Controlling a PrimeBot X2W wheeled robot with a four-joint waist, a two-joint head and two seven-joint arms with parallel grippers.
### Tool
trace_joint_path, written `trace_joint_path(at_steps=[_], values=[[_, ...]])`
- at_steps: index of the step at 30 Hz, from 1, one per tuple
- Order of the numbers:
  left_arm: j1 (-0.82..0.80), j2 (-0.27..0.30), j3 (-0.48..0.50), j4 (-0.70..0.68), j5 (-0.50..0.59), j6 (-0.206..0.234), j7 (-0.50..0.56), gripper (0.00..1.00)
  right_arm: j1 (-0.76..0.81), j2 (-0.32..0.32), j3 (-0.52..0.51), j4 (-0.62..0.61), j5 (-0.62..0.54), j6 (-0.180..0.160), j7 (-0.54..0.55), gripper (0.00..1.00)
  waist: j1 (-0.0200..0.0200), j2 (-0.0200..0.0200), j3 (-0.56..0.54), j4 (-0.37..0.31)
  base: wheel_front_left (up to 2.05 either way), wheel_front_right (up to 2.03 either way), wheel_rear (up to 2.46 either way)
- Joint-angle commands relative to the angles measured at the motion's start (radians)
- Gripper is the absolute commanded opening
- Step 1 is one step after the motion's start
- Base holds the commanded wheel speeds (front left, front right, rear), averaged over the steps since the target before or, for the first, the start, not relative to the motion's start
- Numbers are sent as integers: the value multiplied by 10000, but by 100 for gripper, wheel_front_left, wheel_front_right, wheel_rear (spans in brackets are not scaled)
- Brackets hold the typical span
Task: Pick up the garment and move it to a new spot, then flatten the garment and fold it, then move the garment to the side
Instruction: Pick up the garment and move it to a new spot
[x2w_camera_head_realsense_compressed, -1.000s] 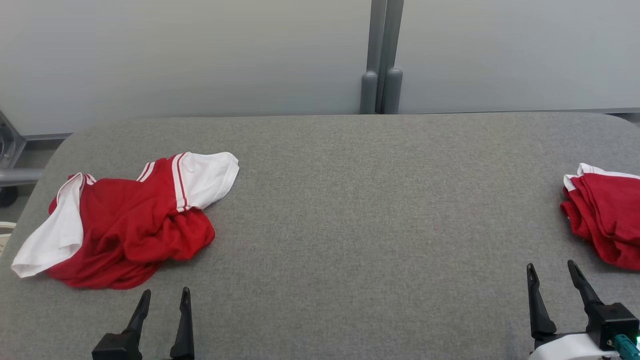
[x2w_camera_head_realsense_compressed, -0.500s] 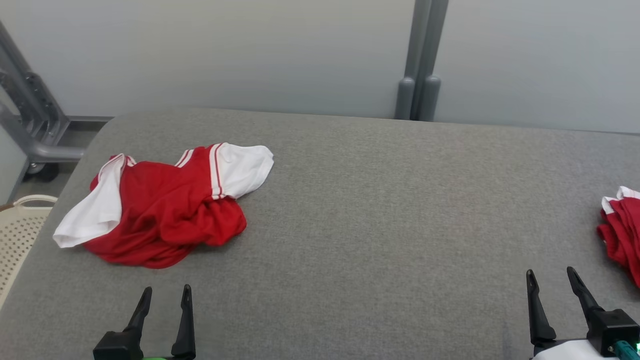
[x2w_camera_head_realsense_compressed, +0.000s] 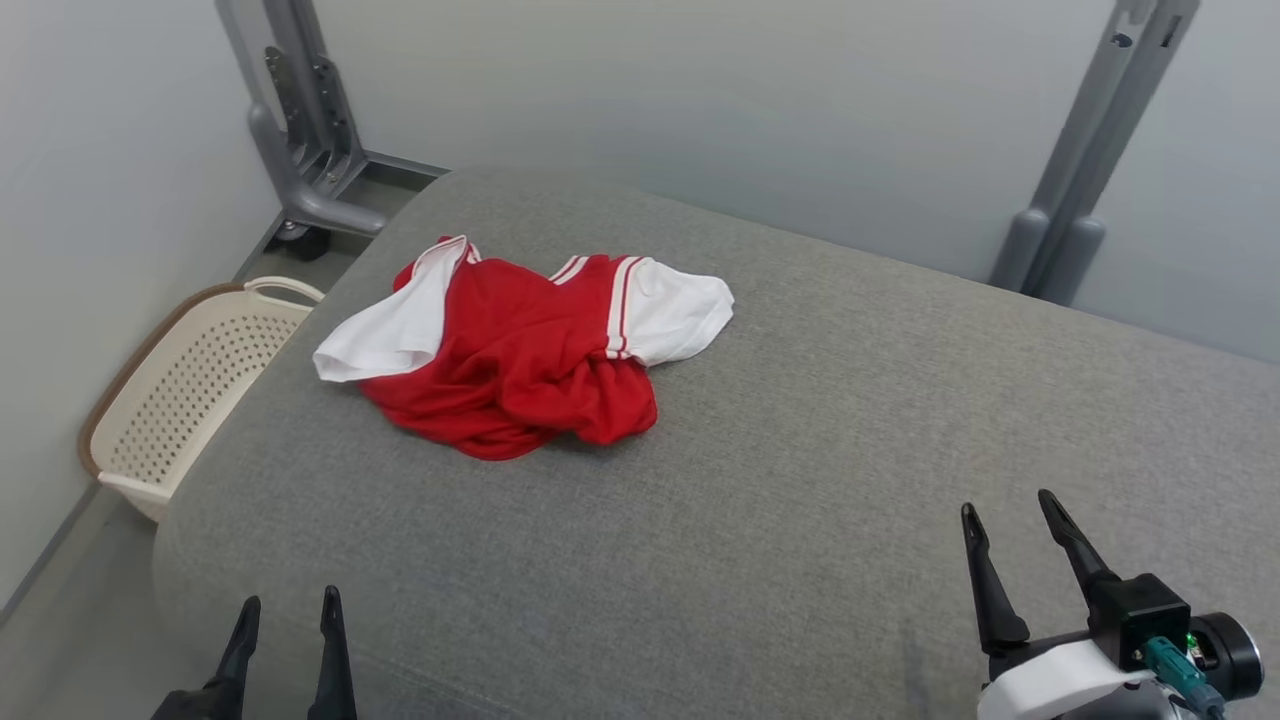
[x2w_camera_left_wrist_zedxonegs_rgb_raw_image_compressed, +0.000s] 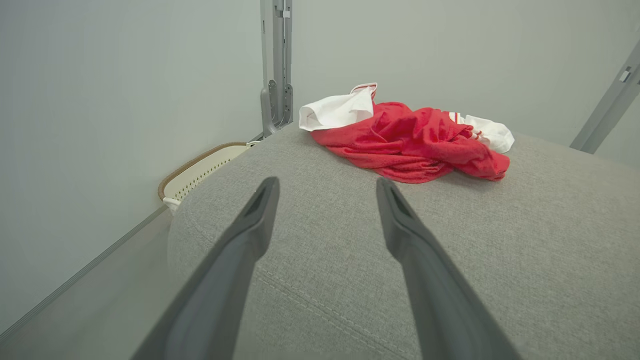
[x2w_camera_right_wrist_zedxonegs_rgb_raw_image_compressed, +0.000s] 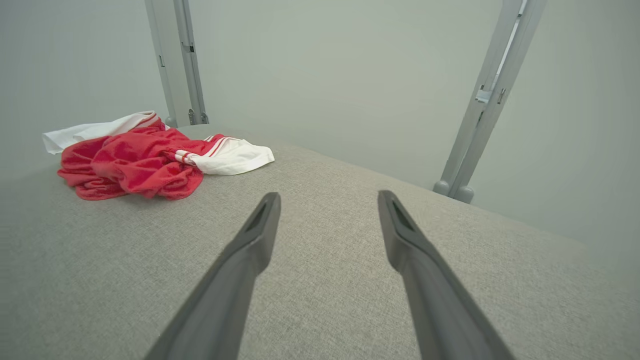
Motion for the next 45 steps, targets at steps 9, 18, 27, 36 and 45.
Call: trace_joint_path(at_steps=[9,18,27,36,45], values=[[25,-107,38,-64,-194,28,-30,100,86,-42,41,183,39,-13,-31,100,0,112,82,491,0,0,0],[-2149,100,-84,932,-952,-9,1397,100,237,-118,-184,-283,-17,-13,-30,100,0,112,590,66,0,0,0],[-6376,391,-78,2118,-1638,142,4174,100,-1175,-1110,144,-797,-96,-13,-31,100,0,112,3050,-493,0,0,0],[-9145,528,70,4543,-2345,447,6407,100,-2410,-1751,845,-741,28,-13,-30,100,0,112,4853,-1323,0,0,0],[-9956,816,28,6552,-2274,769,6552,100,-2742,-1817,1127,-668,147,-13,-30,100,0,112,5327,-1977,0,0,0]])
